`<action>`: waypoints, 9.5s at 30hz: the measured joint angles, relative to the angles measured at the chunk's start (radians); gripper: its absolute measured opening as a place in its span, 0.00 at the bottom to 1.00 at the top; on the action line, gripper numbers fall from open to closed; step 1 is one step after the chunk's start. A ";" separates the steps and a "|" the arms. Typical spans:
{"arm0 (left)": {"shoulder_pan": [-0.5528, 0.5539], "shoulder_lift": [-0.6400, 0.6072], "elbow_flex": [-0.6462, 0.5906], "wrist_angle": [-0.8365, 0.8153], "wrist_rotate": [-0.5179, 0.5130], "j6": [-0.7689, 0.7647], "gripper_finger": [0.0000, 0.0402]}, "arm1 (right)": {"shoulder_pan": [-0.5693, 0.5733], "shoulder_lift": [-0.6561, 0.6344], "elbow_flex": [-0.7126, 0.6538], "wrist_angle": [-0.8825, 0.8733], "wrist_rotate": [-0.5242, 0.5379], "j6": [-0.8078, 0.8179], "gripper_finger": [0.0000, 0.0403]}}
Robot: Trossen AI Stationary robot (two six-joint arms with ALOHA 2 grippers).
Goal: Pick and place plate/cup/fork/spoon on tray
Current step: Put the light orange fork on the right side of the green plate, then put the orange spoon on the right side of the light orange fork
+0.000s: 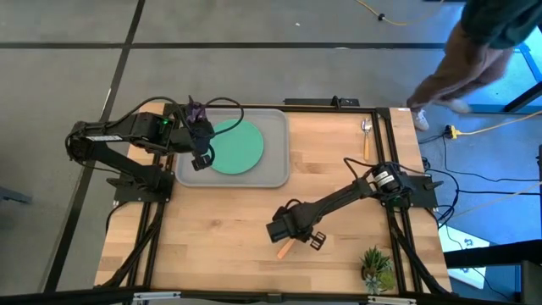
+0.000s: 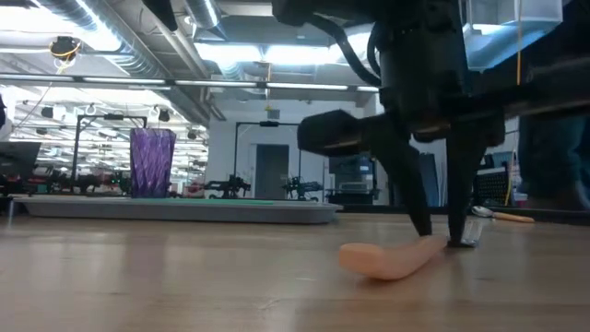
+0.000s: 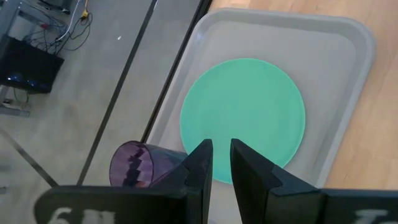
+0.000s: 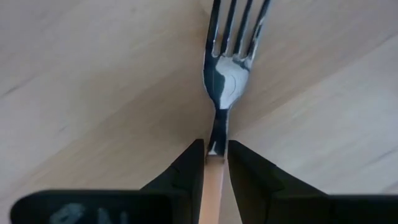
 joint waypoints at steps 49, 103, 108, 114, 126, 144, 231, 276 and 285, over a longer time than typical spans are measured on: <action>0.000 0.000 0.000 0.000 0.000 0.001 0.13 | 0.000 -0.003 -0.069 0.069 0.006 -0.226 0.19; 0.000 0.000 0.000 0.000 0.000 -0.008 0.13 | -0.222 0.002 0.306 -0.256 0.131 -0.945 0.06; 0.000 0.000 0.000 0.000 0.000 -0.008 0.13 | -0.310 0.000 0.328 -0.246 0.179 -1.062 0.06; 0.000 0.000 0.000 0.000 0.000 -0.011 0.13 | -0.440 0.000 0.328 -0.153 0.234 -1.240 0.06; 0.000 -0.001 0.000 0.000 0.000 -0.036 0.13 | -0.660 0.038 0.327 0.119 0.237 -1.502 0.06; 0.000 0.000 0.000 0.003 0.000 -0.062 0.13 | -0.685 0.146 0.306 0.166 0.196 -1.542 0.06; 0.000 0.000 0.000 -0.044 0.020 -0.294 0.13 | -0.773 -0.725 -0.392 -0.506 0.341 -1.257 0.17; 0.155 0.101 0.000 0.064 -0.179 -0.249 0.13 | -1.098 -0.739 -0.989 0.183 0.480 -1.306 0.17; 0.190 0.186 -0.001 0.099 -0.162 -0.157 0.13 | -1.130 -0.734 -1.002 0.185 0.534 -1.329 0.17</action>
